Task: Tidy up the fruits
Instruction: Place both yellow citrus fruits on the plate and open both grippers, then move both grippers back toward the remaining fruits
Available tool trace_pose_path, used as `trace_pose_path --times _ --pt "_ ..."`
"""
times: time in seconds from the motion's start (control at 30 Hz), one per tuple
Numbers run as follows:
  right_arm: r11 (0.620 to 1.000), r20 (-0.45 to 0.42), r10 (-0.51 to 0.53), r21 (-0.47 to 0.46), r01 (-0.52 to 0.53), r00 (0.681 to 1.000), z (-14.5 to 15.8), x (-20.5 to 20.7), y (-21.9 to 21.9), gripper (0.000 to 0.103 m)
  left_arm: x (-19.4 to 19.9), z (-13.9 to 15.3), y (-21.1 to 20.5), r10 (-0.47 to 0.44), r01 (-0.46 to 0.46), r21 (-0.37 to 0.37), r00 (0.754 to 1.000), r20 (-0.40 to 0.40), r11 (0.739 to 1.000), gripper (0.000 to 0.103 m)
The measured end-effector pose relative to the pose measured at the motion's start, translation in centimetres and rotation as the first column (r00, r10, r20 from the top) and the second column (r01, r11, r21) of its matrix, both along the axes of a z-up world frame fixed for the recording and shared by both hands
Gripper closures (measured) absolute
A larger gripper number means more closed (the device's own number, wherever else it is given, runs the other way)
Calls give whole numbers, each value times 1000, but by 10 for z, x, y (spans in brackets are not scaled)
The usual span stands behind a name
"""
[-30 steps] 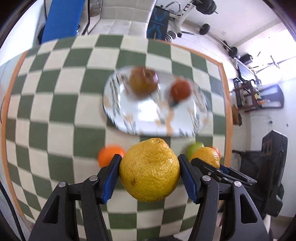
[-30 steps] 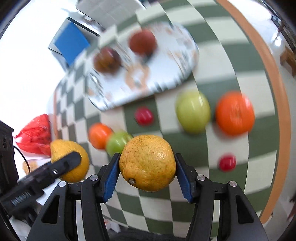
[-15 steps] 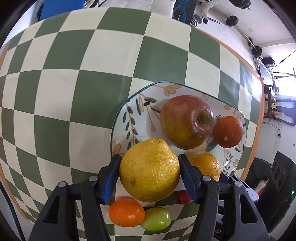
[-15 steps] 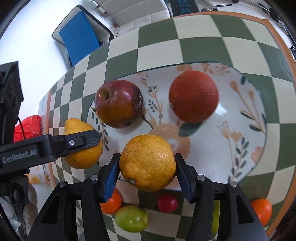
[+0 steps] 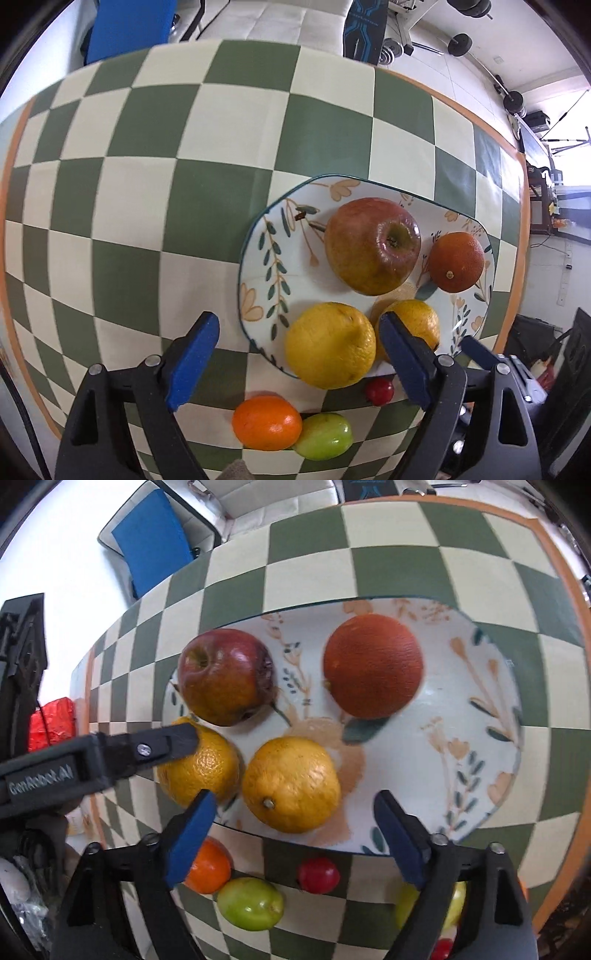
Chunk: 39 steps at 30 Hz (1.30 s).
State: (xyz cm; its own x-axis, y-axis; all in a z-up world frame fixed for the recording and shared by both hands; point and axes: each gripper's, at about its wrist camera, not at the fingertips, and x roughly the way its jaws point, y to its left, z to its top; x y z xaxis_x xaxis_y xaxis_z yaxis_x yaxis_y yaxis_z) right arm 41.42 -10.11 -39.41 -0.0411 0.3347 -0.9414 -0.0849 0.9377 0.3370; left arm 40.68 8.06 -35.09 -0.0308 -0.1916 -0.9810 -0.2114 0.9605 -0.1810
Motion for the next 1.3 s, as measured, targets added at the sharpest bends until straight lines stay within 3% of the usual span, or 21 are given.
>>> trace_pose_path --times 0.27,0.47,0.93,1.3 --pt "981 114 -23 -187 45 993 40 -23 -23 6 -39 42 0 -35 16 149 992 124 989 15" --pt "971 168 -22 -232 61 986 68 -46 -32 6 -71 74 -8 -59 19 192 976 209 981 15" --pt "963 335 -21 -245 109 942 158 -111 -37 6 -139 160 -24 -111 27 218 916 386 976 15" --pt "963 430 -55 -215 161 901 219 -158 -45 6 -174 196 -31 -141 28 242 875 463 970 15"
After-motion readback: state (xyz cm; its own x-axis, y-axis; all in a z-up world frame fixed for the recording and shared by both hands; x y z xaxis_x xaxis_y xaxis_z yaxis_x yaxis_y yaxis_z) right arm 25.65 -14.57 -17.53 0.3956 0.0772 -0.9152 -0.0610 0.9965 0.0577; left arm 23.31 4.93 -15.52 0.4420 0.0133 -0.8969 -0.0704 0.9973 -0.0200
